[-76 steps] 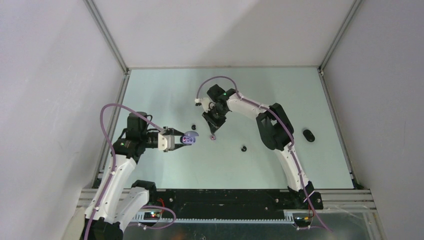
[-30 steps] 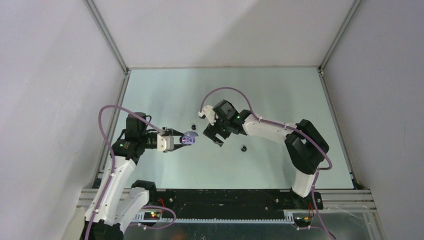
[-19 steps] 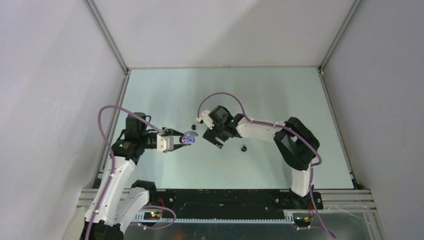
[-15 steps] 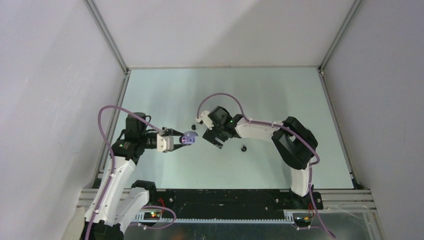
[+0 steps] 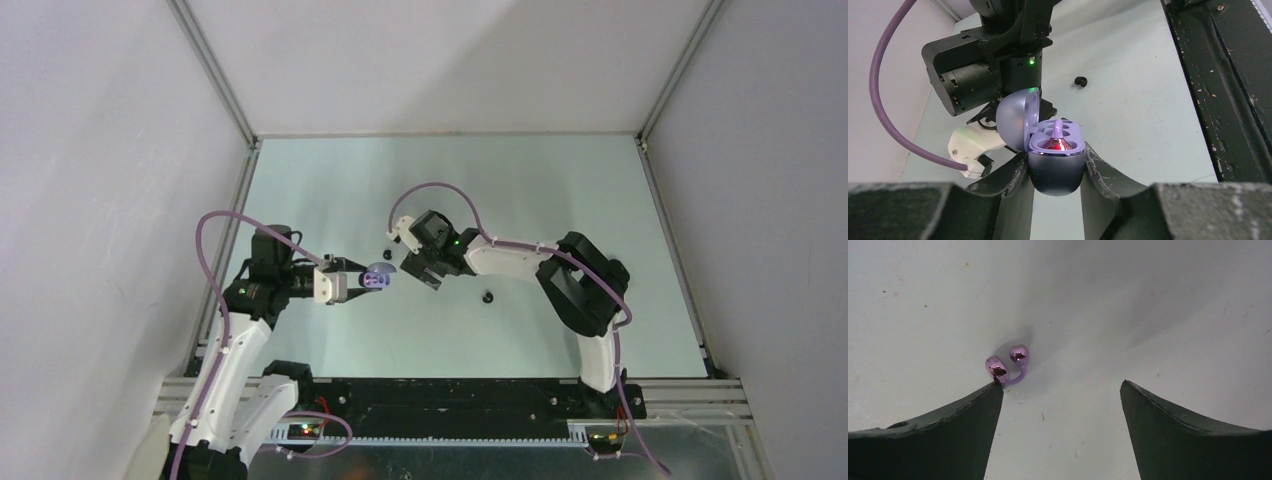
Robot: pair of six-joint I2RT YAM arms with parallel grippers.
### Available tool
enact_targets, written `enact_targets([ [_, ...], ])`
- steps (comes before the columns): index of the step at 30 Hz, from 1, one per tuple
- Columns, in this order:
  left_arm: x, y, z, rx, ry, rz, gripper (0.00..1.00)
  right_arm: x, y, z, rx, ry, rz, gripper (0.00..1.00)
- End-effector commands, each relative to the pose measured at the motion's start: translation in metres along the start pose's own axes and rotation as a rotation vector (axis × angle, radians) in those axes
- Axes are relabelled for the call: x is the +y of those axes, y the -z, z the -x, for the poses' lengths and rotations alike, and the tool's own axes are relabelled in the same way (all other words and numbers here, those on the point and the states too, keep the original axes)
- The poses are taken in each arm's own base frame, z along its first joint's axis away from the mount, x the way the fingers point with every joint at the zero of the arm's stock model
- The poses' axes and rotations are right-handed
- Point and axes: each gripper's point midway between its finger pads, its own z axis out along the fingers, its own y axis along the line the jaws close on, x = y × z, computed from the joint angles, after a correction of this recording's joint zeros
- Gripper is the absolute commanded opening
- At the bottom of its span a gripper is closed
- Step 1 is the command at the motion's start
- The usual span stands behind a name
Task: Insert the wireless bluetooth earbuds into the charging case
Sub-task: Pick up the earbud from the center of the board.
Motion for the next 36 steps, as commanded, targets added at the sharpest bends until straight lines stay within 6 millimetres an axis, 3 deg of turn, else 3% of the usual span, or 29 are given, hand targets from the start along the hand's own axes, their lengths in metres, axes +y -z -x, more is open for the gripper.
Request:
enact_targets([
  [1, 0.003, 0.001, 0.014, -0.042, -0.060, -0.003, 0.00, -0.022, -0.002, -0.007, 0.032, 0.004, -0.065, 0.92],
  [8, 0.003, 0.001, 0.013, -0.042, -0.055, -0.003, 0.00, -0.038, -0.001, -0.008, 0.028, -0.060, -0.065, 0.90],
  [12, 0.003, 0.001, 0.012, -0.040, -0.053, -0.003, 0.00, -0.040, 0.013, 0.001, 0.007, -0.171, 0.050, 0.87],
  [13, 0.003, 0.001, 0.012, -0.040, -0.052, -0.003, 0.00, -0.032, 0.021, 0.009, -0.014, -0.202, 0.130, 0.86],
  [14, 0.003, 0.001, 0.012, -0.041, -0.052, -0.004, 0.00, -0.035, 0.024, 0.009, -0.016, -0.262, 0.167, 0.83],
  [15, 0.003, 0.001, 0.012, -0.040, -0.051, -0.005, 0.00, -0.026, 0.030, 0.016, -0.030, -0.294, 0.259, 0.79],
  [18, 0.004, 0.000, 0.010, -0.040, -0.048, -0.005, 0.00, -0.020, 0.035, 0.021, -0.032, -0.451, 0.421, 0.59],
  [25, 0.005, 0.001, 0.008, -0.031, -0.041, 0.002, 0.00, 0.000, 0.008, 0.006, 0.072, -0.632, 0.557, 0.32],
  [28, 0.006, 0.002, 0.007, -0.029, -0.040, 0.005, 0.00, 0.010, 0.003, 0.000, 0.110, -0.674, 0.592, 0.31],
  [36, 0.007, 0.003, 0.007, -0.028, -0.037, 0.008, 0.00, 0.011, -0.004, -0.008, 0.139, -0.729, 0.577, 0.30],
])
